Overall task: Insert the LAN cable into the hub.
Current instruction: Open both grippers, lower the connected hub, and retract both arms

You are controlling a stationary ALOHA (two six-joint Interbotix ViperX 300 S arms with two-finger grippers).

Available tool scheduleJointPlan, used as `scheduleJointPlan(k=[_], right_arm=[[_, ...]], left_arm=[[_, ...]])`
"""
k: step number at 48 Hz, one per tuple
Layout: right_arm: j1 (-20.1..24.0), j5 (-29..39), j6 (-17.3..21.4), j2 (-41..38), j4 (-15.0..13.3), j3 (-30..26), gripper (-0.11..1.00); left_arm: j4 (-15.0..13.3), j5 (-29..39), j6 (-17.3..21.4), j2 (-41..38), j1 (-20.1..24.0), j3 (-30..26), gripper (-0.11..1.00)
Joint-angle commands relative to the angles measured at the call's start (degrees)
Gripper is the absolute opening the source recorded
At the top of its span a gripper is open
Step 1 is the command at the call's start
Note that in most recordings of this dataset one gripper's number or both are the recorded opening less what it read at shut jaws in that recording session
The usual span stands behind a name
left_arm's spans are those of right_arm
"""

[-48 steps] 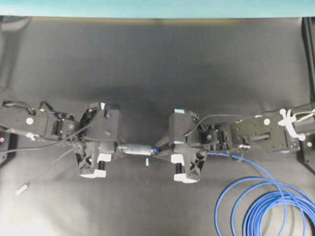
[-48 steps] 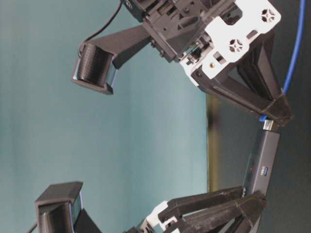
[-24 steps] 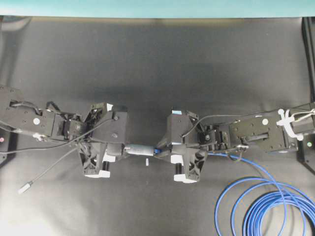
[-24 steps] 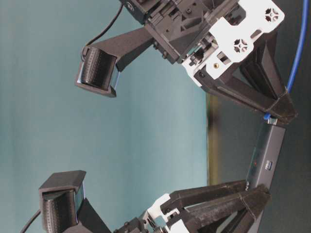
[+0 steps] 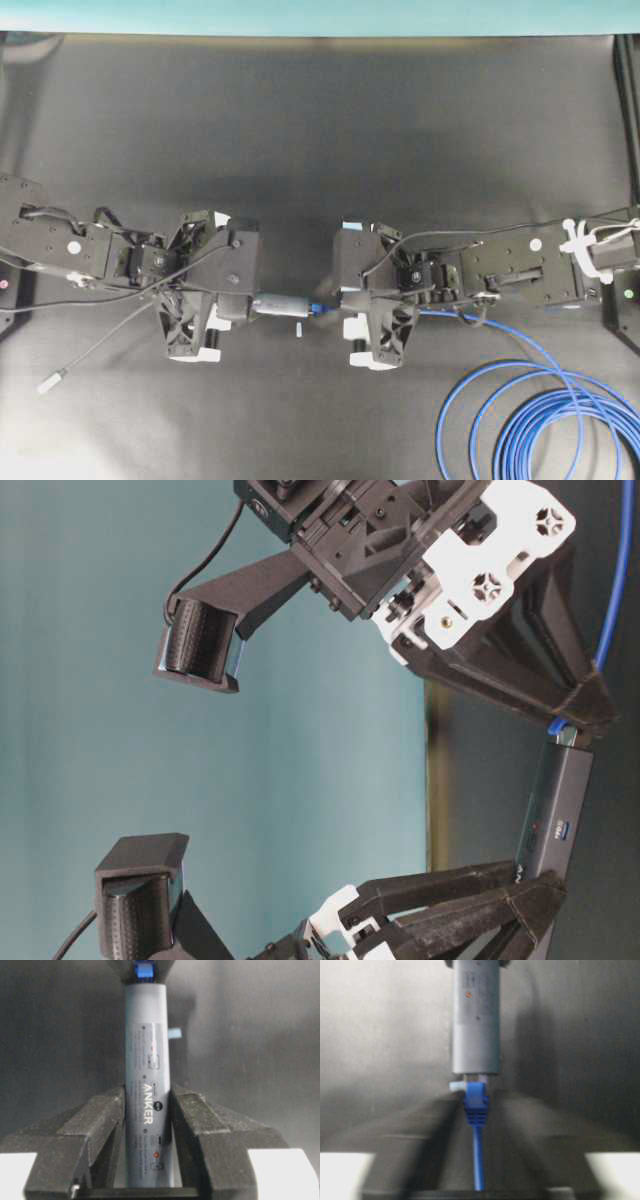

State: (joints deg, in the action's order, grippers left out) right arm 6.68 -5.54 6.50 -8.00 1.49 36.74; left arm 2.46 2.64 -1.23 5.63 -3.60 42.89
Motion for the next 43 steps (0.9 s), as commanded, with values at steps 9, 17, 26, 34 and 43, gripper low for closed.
scheduleJointPlan(k=[9,17,26,34,43], right_arm=[[0.88,0.18,0.53,3.78,0.79,2.55,0.87],[0.79,-0.09,0.97,8.17,2.20,6.68,0.86],[0.70,-1.58,4.31,12.57,2.29,11.43,0.86],[0.70,-4.92,6.42,16.35,2.29,15.73,0.86],[0.62,-5.36,6.59,21.36,2.29,19.07,0.86]], left_arm=[[0.18,0.18,-0.09,0.62,0.09,-0.44,0.28],[0.18,0.62,-0.97,-0.09,0.62,-0.44,0.29],[0.18,0.26,-2.02,-1.49,1.32,-0.62,0.61],[0.18,0.18,-2.20,-1.67,1.49,-0.62,0.87],[0.18,0.44,-2.20,1.32,1.41,0.00,0.85]])
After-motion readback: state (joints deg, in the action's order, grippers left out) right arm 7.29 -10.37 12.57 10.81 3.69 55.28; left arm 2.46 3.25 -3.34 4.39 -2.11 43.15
